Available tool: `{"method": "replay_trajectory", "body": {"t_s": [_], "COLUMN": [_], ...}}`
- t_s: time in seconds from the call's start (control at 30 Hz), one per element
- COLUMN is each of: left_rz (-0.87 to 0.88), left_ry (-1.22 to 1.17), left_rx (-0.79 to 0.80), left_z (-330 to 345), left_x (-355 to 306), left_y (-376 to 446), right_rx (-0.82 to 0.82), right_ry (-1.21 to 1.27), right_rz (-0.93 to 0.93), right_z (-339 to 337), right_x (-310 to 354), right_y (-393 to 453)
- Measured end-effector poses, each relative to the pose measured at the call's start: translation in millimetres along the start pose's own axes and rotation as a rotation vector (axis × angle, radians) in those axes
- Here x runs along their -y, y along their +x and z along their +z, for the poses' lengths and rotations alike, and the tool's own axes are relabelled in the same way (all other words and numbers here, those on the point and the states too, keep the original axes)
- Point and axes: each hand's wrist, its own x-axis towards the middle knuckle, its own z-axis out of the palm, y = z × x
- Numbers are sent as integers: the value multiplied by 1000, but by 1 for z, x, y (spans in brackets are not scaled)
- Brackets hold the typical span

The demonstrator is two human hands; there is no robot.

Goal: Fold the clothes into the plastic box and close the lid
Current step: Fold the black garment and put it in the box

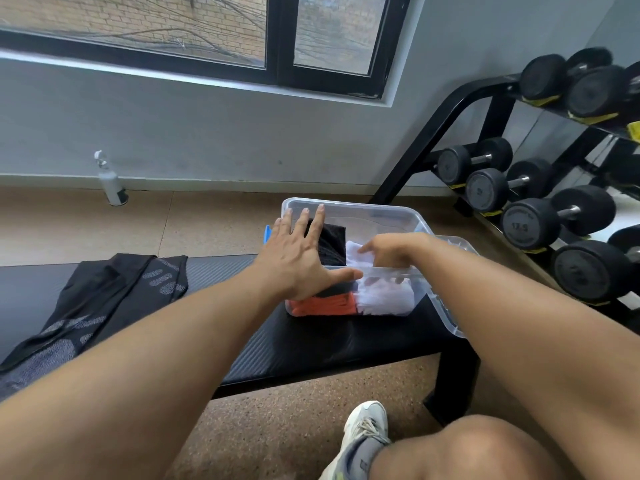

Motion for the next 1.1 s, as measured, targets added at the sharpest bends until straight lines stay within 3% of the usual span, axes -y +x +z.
{"method": "replay_trajectory", "body": {"t_s": [0.13,0.23,0.37,0.43,0.53,0.7,0.87,1.0,1.1], "left_rz": [134,136,-76,-231,-421,-603,-682,-785,-805], "left_ry": [-133,-147,-59,-10,6,-111,-77,-144,-144], "left_rx": [-88,-134,-97,-91,-141,-92,-87,-110,-263], "left_z": [-6,-11,-16,-16,-11,-9,-19,-21,-26], "left_x": [21,61,131,167,213,258,269,275,278], "left_y": [-16,-47,-99,-124,-164,-206,-212,-209,-209], "right_rx": [-357,-673,-905,-879,-647,-408,-361,-367,-381], "right_ry": [-255,-208,-94,-50,-31,-78,-73,-225,-273], "right_rz": [-50,-117,-512,-679,-829,-893,-874,-871,-863], "right_z": [-22,-25,7,32,73,127,131,135,132], "right_x": [35,69,140,174,211,240,261,276,284], "right_y": [-42,-69,-87,-86,-71,-30,-7,3,0]}}
